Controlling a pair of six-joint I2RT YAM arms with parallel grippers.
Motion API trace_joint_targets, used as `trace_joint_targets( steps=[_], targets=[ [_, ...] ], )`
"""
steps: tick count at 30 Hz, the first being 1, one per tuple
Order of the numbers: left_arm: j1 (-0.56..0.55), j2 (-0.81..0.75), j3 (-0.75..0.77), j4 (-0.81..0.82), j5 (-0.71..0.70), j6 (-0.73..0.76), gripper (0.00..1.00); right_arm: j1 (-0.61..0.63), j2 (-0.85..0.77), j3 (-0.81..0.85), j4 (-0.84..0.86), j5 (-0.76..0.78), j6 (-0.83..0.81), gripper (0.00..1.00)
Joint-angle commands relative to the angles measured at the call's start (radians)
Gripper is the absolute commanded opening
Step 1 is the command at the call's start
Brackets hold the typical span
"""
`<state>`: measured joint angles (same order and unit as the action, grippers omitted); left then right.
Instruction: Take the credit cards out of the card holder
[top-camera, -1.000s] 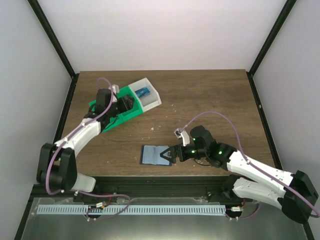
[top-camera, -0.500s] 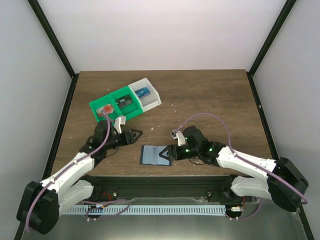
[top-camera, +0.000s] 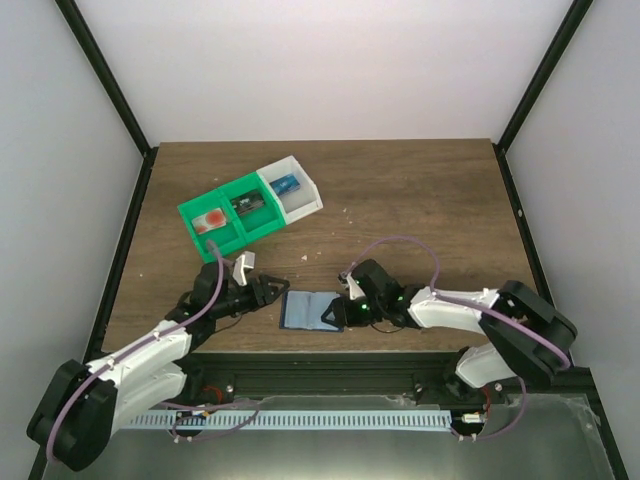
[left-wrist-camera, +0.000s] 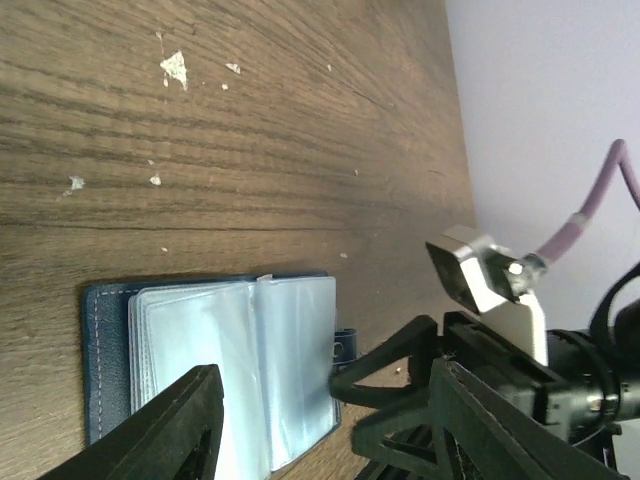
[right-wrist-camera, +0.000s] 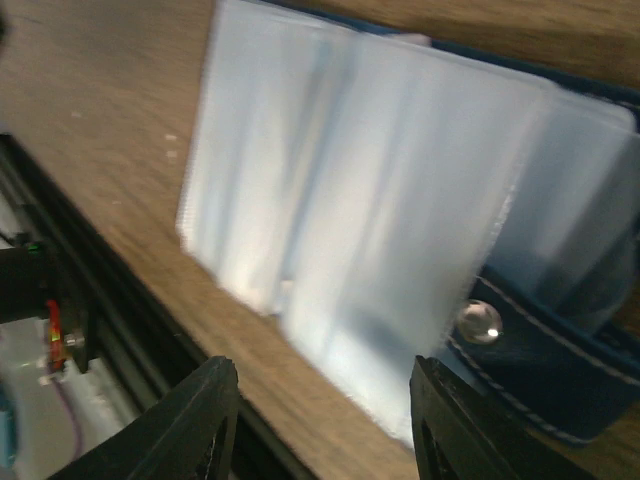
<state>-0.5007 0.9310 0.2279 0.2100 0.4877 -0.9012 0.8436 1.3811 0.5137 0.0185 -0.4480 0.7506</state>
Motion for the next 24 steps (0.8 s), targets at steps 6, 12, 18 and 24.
trace_joint_targets(
  steps=[6,12,18,24],
  targets=[
    [-0.016,0.017,-0.055,0.089,-0.007,-0.042,0.58,-0.005,0.180,-0.001,0.035,0.110,-0.048,0.46],
    [-0.019,0.032,-0.085,0.120,-0.012,-0.057,0.58,-0.005,0.215,0.022,0.032,0.138,-0.086,0.41],
    [-0.021,0.053,-0.096,0.135,-0.029,-0.056,0.57,-0.005,0.168,0.057,-0.041,0.192,-0.103,0.29],
    [-0.020,0.061,-0.096,0.142,-0.043,-0.062,0.57,-0.001,0.093,0.086,-0.097,0.170,-0.091,0.23]
  ],
)
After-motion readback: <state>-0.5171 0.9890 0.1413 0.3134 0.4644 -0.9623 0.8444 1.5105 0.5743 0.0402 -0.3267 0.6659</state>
